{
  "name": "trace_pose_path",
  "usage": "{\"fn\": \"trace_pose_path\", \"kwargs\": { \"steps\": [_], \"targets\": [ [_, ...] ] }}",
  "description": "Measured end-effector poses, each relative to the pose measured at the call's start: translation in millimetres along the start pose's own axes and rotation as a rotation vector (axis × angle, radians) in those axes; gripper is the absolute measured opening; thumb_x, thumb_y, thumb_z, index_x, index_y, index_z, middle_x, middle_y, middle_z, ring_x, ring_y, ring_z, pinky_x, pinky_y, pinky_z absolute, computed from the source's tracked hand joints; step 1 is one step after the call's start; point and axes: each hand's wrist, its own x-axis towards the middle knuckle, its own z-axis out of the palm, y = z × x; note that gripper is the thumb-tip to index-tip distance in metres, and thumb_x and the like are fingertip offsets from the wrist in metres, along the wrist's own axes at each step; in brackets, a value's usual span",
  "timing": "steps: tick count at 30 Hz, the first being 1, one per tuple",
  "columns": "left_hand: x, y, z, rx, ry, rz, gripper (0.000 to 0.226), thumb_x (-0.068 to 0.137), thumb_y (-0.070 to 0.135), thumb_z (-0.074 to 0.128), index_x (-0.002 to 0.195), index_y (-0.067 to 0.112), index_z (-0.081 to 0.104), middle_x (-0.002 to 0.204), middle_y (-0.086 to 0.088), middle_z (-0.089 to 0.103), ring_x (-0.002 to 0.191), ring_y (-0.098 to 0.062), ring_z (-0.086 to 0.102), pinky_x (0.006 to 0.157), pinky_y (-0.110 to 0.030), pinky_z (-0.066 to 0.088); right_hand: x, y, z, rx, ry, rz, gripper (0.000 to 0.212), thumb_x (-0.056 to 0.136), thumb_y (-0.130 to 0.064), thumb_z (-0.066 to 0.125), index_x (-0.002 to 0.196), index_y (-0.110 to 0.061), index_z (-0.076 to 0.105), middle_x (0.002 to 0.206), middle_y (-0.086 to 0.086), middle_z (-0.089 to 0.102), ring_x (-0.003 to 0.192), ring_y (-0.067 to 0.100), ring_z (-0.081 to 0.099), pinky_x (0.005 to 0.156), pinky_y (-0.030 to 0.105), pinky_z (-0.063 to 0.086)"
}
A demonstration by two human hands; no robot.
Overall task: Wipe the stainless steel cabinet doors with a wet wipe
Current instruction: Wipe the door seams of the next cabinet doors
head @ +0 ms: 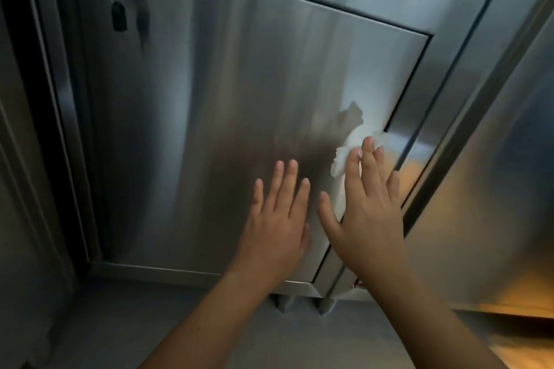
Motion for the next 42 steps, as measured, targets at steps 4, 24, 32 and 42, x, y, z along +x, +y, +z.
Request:
{"fn": "trace_pose_path", "kwargs": {
  "steps": [4, 24, 32, 42],
  "targets": [
    [8.3, 27.1, -4.2, 0.039, -0.028, 0.049, 0.058, 0.072, 0.024, 0.066, 0.125, 0.001, 0.056, 0.138, -0.024, 0.043, 0.127, -0.039, 0.041, 0.094, -0.06, 0.035, -3.7, 30.8, -10.1, 0.072, 0.001, 0.058, 0.069, 0.084, -0.032, 0.048, 0.139, 0.007, 0.033, 0.149, 0.023, 0.02, 0.139, 0.034, 0.011, 0.11, 0.047, 0.01],
    [57.2, 120.5, 1.1, 0.086, -0.058, -0.007, 0.057, 0.081, 0.032, 0.038, 0.127, 0.003, 0.055, 0.141, -0.017, 0.043, 0.128, -0.04, 0.037, 0.094, -0.061, 0.027, -1.8, 125.6, -8.6, 0.506, 0.072, 0.246, 0.059, 0.093, -0.026, 0.047, 0.142, -0.006, 0.021, 0.151, 0.003, 0.011, 0.141, 0.018, 0.003, 0.113, 0.036, 0.006],
    [98.9, 102.2, -45.9, 0.109, -0.123, 0.034, 0.053, 0.08, 0.027, 0.039, 0.123, 0.001, 0.058, 0.137, -0.019, 0.046, 0.125, -0.042, 0.041, 0.092, -0.063, 0.029, 13.5, 96.7, -47.1, 0.416, -0.007, 0.34, 0.052, 0.09, -0.034, 0.045, 0.117, 0.008, 0.059, 0.128, 0.023, 0.053, 0.119, 0.043, 0.048, 0.089, 0.061, 0.04],
    [191.8, 78.4, -173.9, 0.147, -0.264, -0.04, 0.053, 0.08, 0.029, 0.04, 0.12, 0.001, 0.06, 0.134, -0.018, 0.05, 0.123, -0.041, 0.044, 0.086, -0.066, 0.035, 117.4, 44.8, -146.8, 0.438, -0.136, 0.289, 0.06, 0.052, -0.012, 0.09, 0.102, 0.011, 0.066, 0.113, 0.026, 0.062, 0.102, 0.046, 0.059, 0.073, 0.063, 0.048]
  ]
}}
